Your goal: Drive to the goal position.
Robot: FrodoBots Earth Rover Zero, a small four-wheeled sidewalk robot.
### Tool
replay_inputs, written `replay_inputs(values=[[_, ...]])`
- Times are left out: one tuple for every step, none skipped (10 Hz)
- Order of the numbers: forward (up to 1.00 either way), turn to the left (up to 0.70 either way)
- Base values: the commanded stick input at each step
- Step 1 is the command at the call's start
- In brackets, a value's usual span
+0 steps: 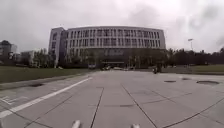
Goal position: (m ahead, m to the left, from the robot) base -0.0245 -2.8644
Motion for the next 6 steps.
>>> replay_inputs(values=[[0.06, 0.0], [0.06, 0.0], [0.06, 0.0], [0.06, 0.0], [0.06, 0.0], [0.06, 0.0]])
